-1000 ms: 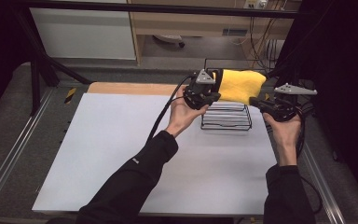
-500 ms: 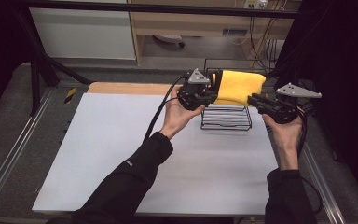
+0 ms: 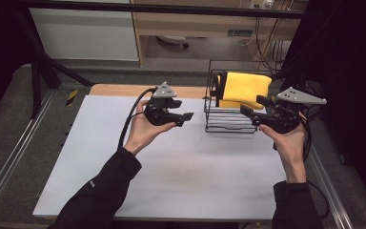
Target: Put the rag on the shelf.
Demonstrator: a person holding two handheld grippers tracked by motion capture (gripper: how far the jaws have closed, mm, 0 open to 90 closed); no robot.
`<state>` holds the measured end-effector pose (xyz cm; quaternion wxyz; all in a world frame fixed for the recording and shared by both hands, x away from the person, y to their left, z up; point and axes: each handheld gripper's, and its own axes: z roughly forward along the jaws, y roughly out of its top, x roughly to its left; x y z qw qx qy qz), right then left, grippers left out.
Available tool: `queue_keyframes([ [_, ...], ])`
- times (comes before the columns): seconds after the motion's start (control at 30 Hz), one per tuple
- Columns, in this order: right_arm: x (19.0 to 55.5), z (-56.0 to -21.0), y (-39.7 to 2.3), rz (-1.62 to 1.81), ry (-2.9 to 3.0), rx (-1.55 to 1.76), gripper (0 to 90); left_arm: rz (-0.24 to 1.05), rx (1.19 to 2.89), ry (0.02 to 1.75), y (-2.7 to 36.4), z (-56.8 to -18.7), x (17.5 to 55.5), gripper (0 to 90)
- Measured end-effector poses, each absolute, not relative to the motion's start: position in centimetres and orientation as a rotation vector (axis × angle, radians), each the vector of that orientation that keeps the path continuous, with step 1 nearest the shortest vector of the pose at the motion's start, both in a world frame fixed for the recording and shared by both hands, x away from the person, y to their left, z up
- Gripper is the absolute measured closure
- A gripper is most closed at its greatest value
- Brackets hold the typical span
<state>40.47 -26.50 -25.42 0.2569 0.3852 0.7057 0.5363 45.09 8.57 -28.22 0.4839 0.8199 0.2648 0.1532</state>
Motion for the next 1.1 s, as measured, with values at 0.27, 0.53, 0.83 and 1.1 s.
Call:
queue_keyframes([
  [0.27, 39.1, -27.2, -25.2, 1.440, 1.970, 1.045, 9.0, 0.391, 2.019, 0.710, 13.6, -31.6, 43.2, 22.0],
  [0.53, 38.8, -30.5, -24.0, 1.403, 2.056, 1.064, 1.8, 0.389, 1.993, 0.794, 18.1, -34.9, 41.5, 11.8],
  [0.83, 38.5, -36.5, -23.4, 1.335, 2.178, 1.099, 0.6, 0.399, 1.965, 0.869, 22.7, -39.1, 39.5, 8.8],
  [1.1, 37.7, -40.4, -24.6, 1.360, 2.248, 1.149, 0.7, 0.405, 1.964, 0.914, 25.5, -41.7, 38.0, 8.8],
])
